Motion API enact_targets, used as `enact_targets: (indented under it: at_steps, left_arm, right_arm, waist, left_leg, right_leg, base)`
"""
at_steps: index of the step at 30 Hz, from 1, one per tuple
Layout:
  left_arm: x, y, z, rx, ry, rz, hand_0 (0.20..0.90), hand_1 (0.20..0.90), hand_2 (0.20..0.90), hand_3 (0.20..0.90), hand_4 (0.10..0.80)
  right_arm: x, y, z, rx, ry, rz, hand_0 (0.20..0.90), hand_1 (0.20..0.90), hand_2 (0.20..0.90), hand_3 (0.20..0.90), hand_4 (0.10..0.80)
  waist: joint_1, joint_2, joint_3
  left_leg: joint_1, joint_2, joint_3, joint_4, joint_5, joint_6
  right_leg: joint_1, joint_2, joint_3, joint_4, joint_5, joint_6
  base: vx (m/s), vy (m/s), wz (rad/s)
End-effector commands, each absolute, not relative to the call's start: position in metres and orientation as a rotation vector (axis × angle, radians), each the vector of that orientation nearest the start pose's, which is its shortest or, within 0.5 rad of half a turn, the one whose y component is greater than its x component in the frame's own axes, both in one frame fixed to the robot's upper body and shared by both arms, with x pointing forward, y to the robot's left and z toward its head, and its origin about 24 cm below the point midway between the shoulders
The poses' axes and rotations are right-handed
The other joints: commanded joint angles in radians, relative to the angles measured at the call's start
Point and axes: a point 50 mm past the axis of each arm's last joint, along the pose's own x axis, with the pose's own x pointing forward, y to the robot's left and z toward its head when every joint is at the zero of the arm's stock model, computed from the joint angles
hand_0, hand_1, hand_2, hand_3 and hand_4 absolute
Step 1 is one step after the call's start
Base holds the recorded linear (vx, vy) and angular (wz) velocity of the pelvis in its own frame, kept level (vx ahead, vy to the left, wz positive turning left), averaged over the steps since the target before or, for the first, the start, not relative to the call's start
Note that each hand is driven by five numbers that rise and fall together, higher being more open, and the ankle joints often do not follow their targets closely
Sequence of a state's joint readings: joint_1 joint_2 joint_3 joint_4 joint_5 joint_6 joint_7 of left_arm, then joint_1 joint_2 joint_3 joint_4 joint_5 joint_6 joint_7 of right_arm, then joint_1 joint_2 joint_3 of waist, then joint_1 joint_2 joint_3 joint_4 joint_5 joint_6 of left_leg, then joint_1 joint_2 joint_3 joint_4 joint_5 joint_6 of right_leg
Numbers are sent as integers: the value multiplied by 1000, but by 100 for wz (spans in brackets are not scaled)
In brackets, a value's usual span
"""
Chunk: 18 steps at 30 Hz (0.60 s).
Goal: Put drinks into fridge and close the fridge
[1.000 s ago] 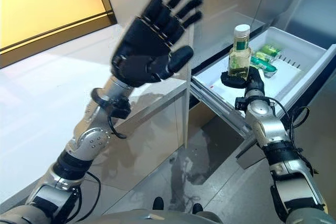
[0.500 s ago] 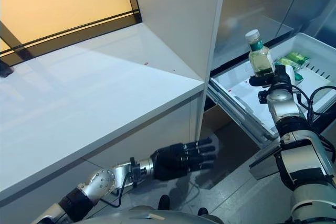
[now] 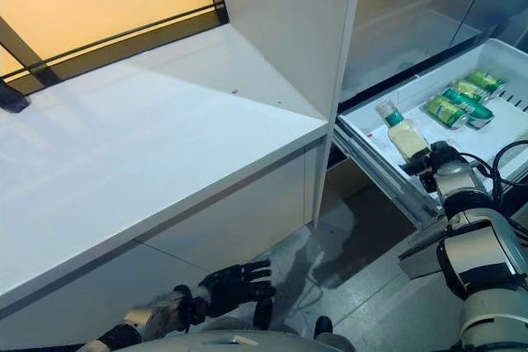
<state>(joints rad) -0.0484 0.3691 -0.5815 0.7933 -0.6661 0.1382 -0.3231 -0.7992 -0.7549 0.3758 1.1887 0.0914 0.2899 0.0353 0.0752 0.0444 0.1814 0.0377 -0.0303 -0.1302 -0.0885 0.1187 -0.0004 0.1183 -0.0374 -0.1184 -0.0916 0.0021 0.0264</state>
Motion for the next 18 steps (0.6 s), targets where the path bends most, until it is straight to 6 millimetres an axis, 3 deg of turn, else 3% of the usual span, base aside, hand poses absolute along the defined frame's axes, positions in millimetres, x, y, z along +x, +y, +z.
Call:
enact_targets:
  at_steps: [1,8,18]
  left_arm:
    - [186,179,-115,-61,869,-386,900,900,900,900,800]
    - [187,209,-124,85,942,-255,900,900,900,900,800]
    - [191,214,-122,96,936,-261,900,900,900,900,800]
  right_arm:
    - [362,-363,189,-812,388,-420,300,300,300,200,100]
    - [362,-361,182,-849,471,-348,300,300,300,200,100]
    - [364,-362,192,-954,594,-343,300,300,300,200,100]
  waist:
    - [23,-69,7]
    - [19,-85,50]
    - [34,-75,100]
  left_leg:
    - [23,-2,90,1,-90,38]
    - [-30,7,92,1,-78,31]
    - [-93,5,73,8,-59,21]
  right_leg:
    - [-55,3,39,17,76,10]
    - [-109,15,55,15,85,5]
    - [-162,18,54,24,88,-3]
  base:
    - [-87,-81,-6]
    - [-86,-87,-12]
    - [-60,-49,-2]
